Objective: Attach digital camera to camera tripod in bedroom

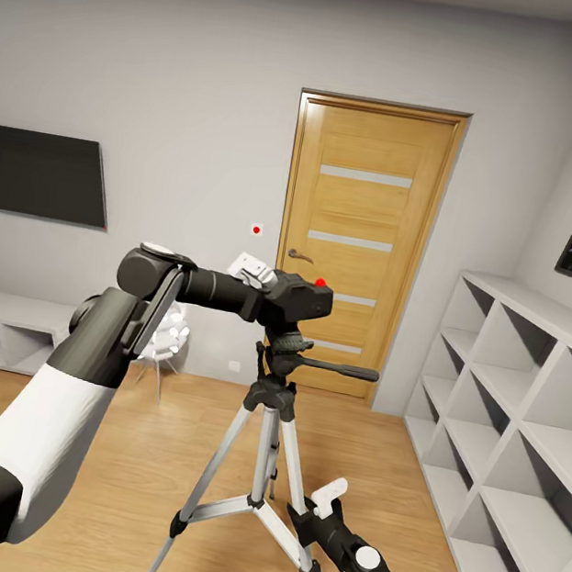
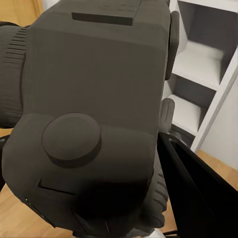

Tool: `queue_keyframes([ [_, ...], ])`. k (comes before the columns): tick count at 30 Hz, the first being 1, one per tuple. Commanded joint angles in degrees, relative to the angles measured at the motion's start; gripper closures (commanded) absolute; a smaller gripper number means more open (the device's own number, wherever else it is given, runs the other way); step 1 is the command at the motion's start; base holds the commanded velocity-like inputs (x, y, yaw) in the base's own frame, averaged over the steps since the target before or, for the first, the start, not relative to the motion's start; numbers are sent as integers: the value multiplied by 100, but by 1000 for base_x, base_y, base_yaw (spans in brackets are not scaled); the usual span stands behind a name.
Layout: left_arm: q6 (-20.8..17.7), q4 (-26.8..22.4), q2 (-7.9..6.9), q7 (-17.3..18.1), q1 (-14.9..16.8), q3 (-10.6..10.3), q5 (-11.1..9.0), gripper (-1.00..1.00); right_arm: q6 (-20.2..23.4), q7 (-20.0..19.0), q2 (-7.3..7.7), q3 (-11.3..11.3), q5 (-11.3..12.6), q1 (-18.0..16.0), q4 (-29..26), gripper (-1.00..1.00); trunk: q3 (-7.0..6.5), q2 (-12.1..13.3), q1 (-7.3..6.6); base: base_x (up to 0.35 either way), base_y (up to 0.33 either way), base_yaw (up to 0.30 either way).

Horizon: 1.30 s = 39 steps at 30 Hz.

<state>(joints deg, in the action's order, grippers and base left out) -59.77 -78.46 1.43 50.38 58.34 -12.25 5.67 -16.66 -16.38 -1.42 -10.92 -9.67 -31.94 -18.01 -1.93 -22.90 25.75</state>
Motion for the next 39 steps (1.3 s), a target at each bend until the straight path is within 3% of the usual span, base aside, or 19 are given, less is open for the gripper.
queue_keyframes([
  [1, -23, -2, 4, 69, 3, 5, 57, 100, -22, 4, 0, -120, -122, 4, 25, 100, 5, -2, 3, 0, 0, 0],
  [15, -23, -2, -22, 69, 3, -13, 57, 100, -117, 4, 0, -139, -122, 9, 25, 100, 5, -2, 3, 0, 0, 0],
  [29, -23, -2, -186, 69, 4, -54, 57, 100, -118, 6, 2, -139, -122, 5, 25, 100, 5, -2, 3, 0, 0, 0],
  [39, -23, -1, -221, 69, 2, -154, 57, 100, -118, 7, 2, -139, -122, 7, 25, 100, 5, -2, 3, 0, 0, 0],
])
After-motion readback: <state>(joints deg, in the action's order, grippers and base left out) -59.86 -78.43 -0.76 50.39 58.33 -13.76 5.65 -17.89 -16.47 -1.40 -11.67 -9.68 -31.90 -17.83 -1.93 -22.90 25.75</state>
